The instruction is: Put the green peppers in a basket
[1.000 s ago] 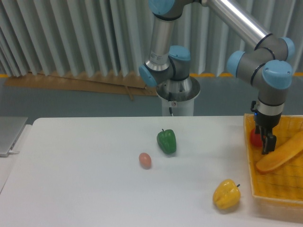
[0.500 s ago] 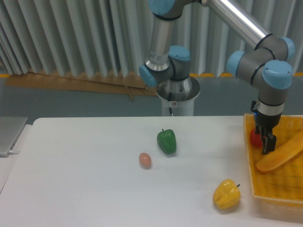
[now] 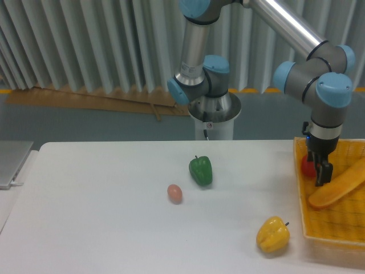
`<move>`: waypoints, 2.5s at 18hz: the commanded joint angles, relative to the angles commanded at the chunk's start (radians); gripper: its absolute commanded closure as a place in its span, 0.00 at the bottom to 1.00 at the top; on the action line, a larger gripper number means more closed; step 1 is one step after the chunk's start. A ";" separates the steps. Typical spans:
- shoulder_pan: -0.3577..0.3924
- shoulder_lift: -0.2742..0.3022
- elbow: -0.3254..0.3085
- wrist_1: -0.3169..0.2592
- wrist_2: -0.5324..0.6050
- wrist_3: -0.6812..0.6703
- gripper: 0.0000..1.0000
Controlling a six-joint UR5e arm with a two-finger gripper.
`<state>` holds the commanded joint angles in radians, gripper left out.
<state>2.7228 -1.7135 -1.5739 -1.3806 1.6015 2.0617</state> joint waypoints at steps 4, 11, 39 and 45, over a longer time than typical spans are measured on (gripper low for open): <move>0.008 0.003 0.005 -0.057 0.002 0.000 0.00; 0.025 0.003 0.015 -0.155 0.003 0.000 0.00; 0.026 -0.009 0.005 -0.069 -0.009 -0.011 0.00; 0.025 -0.009 0.005 -0.069 -0.009 -0.011 0.00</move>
<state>2.7474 -1.7227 -1.5693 -1.4496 1.5923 2.0509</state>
